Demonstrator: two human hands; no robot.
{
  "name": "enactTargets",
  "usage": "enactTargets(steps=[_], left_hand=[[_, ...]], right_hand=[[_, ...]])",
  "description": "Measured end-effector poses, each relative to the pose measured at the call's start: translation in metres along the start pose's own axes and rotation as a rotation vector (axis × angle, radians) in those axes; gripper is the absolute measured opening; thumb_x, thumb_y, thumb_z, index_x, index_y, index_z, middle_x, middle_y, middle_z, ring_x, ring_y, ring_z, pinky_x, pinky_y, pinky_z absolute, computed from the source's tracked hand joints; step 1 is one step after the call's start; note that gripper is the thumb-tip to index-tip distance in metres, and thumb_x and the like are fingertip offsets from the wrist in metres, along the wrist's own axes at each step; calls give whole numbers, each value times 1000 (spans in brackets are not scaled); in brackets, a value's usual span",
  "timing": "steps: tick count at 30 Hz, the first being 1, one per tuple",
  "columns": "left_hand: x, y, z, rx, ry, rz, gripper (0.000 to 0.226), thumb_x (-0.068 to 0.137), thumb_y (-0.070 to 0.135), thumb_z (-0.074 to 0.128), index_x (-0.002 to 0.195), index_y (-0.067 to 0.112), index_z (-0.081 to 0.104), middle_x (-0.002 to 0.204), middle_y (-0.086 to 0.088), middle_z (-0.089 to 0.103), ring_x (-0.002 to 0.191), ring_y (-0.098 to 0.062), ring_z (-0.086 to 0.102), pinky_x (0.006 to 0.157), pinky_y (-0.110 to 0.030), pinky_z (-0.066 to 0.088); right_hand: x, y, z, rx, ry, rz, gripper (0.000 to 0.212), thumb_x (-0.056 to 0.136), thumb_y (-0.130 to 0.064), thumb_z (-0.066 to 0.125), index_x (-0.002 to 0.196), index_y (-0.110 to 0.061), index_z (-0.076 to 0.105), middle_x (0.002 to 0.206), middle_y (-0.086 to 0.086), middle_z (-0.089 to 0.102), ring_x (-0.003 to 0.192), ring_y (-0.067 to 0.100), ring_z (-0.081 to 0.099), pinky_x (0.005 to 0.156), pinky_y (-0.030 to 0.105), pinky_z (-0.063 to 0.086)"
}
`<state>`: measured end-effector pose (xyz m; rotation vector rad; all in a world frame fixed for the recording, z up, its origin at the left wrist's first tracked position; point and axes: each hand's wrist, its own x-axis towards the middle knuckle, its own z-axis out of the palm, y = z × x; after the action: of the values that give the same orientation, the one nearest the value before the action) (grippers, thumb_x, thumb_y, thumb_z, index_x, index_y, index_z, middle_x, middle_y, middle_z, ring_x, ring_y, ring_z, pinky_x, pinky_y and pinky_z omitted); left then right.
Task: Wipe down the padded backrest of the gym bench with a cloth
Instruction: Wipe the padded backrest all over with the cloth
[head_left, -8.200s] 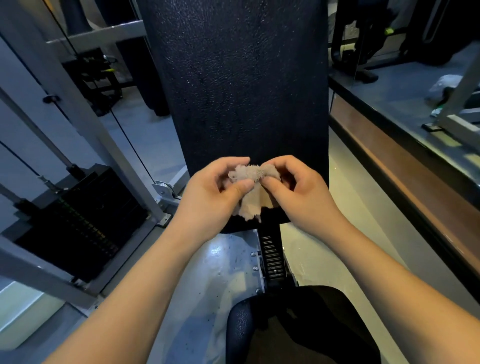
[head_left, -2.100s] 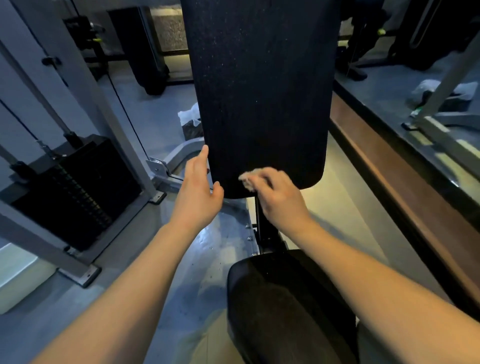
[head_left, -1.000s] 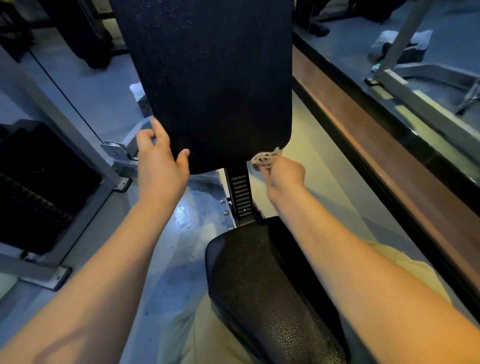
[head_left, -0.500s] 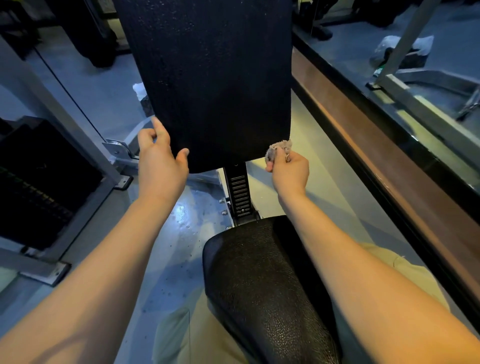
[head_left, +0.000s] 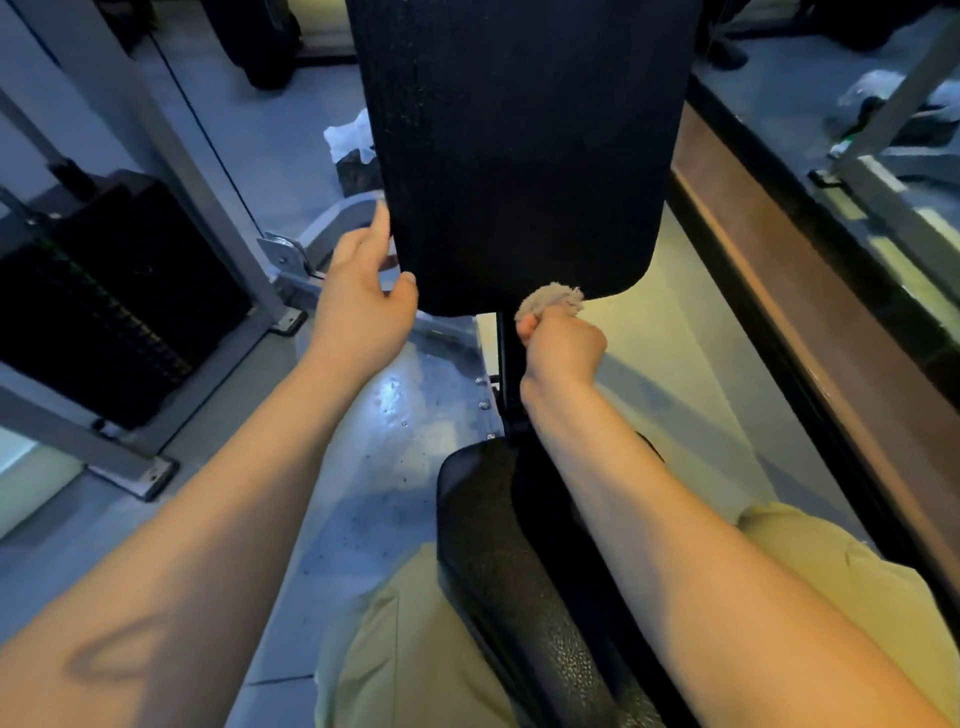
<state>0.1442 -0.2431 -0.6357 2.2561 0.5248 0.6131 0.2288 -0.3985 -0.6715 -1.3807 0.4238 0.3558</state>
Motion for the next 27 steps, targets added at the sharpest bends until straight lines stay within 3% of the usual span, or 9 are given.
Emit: enactTargets(steps=[3,8,11,13,15,17,19,24,27], left_hand=[[-13,-3,2,-147,86,-136,38,97,9,53,125,31,64,122,5,63,104,1,60,96,-14,44],[-28,-24,-17,-246,179,-392,24,88,27,47,88,26,71,93,3,75,91,-20,69,90,-44,56],[-29,-23,-19,-351,228,-468,22,86,37,48,93,29,67,102,4,70,98,-17,66,94,-50,54],[-29,-19,-13,-421,219,-478,17,93,29,49,101,25,63,98,1,66,89,-15,64,91,-48,56],[-27,-16,-8,-444,202,-475,16,98,21,48,107,21,61,92,3,63,82,-12,62,89,-45,57],[-25,-15,-6,-455,188,-478,18,100,16,48,111,16,62,89,4,63,78,-10,62,88,-43,56],[-25,-15,-7,-449,182,-478,19,100,15,49,111,15,64,88,4,64,78,-10,62,88,-42,56],[-24,-14,-17,-411,140,-445,17,98,19,54,107,25,67,103,4,68,97,-13,66,95,-43,56],[-19,-10,-19,-412,150,-421,16,96,21,56,102,31,67,107,4,67,101,-16,66,96,-45,55]], right_hand=[[-32,29,41,9,-139,57,38,102,-11,54,65,-12,62,52,-6,61,56,11,55,69,29,48],[-69,31,91,33,-487,-50,34,101,-15,63,68,-14,63,58,-4,56,54,7,50,50,19,40],[-69,10,78,-227,-462,-340,51,100,-27,64,54,-22,45,53,-8,43,54,10,37,50,23,30],[-63,-3,64,-409,-369,-678,38,97,-31,67,62,-26,54,61,-12,50,59,5,42,55,21,33],[-54,-17,54,-491,-217,-1075,9,95,-27,68,100,-19,72,87,-3,58,74,4,46,65,14,37],[-35,-20,55,-660,-153,-1359,42,95,-14,66,136,-7,61,101,10,55,84,13,50,70,17,41],[-19,-8,56,-920,-237,-1471,52,94,-6,65,145,-4,53,109,19,56,89,29,56,66,36,50],[3,33,26,-1311,-371,-1603,75,73,-4,86,141,-1,56,108,17,55,82,32,58,51,27,26],[-2,15,18,-1267,-488,-1595,56,84,-10,74,137,-3,57,100,15,50,75,32,55,44,33,35]])
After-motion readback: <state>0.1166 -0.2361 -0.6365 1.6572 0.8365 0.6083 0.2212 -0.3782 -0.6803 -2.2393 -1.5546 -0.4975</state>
